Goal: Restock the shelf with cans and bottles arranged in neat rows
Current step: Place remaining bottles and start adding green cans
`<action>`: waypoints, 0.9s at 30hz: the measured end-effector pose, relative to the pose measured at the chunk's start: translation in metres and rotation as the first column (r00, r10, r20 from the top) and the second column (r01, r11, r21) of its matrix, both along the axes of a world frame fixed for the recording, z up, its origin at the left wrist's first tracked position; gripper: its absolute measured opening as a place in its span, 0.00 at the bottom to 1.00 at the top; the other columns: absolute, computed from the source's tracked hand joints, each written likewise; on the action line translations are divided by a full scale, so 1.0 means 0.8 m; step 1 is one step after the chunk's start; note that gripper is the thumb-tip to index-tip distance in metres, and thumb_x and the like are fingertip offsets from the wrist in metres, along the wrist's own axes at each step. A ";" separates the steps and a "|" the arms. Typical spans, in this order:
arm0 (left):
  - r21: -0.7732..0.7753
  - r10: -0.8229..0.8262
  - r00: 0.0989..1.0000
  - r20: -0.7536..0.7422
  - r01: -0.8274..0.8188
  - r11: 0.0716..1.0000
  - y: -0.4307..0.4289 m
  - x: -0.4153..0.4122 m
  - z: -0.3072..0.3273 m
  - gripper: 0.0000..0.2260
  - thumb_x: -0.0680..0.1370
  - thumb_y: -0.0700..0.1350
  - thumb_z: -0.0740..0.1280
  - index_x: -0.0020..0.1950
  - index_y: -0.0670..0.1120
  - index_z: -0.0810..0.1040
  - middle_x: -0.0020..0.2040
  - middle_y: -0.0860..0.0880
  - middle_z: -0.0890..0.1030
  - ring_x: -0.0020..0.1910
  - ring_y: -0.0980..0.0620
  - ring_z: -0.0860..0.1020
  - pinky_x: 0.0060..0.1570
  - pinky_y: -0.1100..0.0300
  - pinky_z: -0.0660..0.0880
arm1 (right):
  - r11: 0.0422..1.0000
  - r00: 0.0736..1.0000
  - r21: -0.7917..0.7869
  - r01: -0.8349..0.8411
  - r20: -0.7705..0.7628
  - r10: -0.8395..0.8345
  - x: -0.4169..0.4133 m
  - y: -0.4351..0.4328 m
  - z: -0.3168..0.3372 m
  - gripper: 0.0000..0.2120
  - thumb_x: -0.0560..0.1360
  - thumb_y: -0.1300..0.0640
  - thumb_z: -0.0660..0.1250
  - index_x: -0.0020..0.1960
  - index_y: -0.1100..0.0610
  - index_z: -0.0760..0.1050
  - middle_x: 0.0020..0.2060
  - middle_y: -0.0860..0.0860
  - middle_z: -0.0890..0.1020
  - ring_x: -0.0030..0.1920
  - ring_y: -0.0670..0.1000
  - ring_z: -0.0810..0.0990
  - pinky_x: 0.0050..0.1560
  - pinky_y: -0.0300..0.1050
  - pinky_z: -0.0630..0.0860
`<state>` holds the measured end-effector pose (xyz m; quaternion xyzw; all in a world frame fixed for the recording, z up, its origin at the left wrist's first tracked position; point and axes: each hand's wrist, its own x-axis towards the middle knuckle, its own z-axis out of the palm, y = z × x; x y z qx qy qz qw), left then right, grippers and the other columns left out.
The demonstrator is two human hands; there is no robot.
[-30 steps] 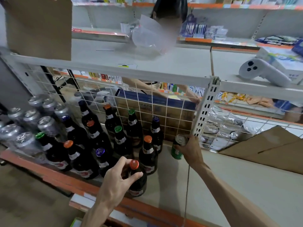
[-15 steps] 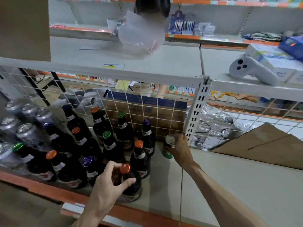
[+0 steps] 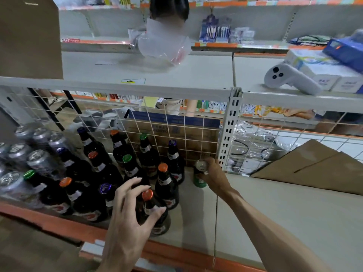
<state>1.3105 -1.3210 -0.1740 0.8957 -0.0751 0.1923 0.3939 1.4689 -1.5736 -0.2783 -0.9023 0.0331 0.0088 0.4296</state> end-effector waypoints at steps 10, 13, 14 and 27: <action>0.059 -0.260 0.963 0.075 0.256 0.965 -0.134 0.024 0.042 0.20 0.72 0.58 0.68 0.59 0.48 0.78 0.66 0.55 0.69 0.68 0.66 0.63 0.63 0.75 0.64 | 0.986 0.980 0.024 0.163 0.110 -0.165 -0.123 -0.097 0.032 0.34 0.76 0.43 0.69 0.74 0.52 0.58 0.69 0.52 0.68 0.66 0.50 0.71 0.65 0.52 0.73; 0.072 -0.408 0.913 0.018 0.406 0.911 -0.213 0.032 0.033 0.18 0.73 0.59 0.67 0.58 0.49 0.78 0.63 0.55 0.71 0.66 0.60 0.67 0.63 0.68 0.67 | 0.935 0.931 -0.016 0.355 0.096 -0.352 -0.202 -0.195 0.028 0.32 0.77 0.47 0.68 0.75 0.53 0.58 0.69 0.53 0.68 0.67 0.51 0.71 0.65 0.49 0.73; 0.080 -0.455 0.890 0.008 0.453 0.888 -0.245 0.034 0.029 0.17 0.74 0.58 0.68 0.57 0.50 0.78 0.62 0.55 0.71 0.64 0.57 0.69 0.63 0.65 0.68 | 0.901 0.899 -0.023 0.432 0.093 -0.429 -0.224 -0.230 0.029 0.31 0.78 0.48 0.68 0.75 0.54 0.58 0.69 0.53 0.68 0.67 0.51 0.72 0.64 0.48 0.72; 0.193 -0.785 0.590 -0.186 0.806 0.560 -0.693 -0.015 -0.028 0.15 0.75 0.46 0.74 0.59 0.47 0.76 0.60 0.49 0.76 0.62 0.49 0.75 0.64 0.54 0.71 | 0.551 0.623 -0.311 0.775 0.229 -0.748 -0.446 -0.598 0.070 0.25 0.77 0.53 0.69 0.70 0.60 0.67 0.63 0.57 0.73 0.65 0.57 0.70 0.65 0.52 0.70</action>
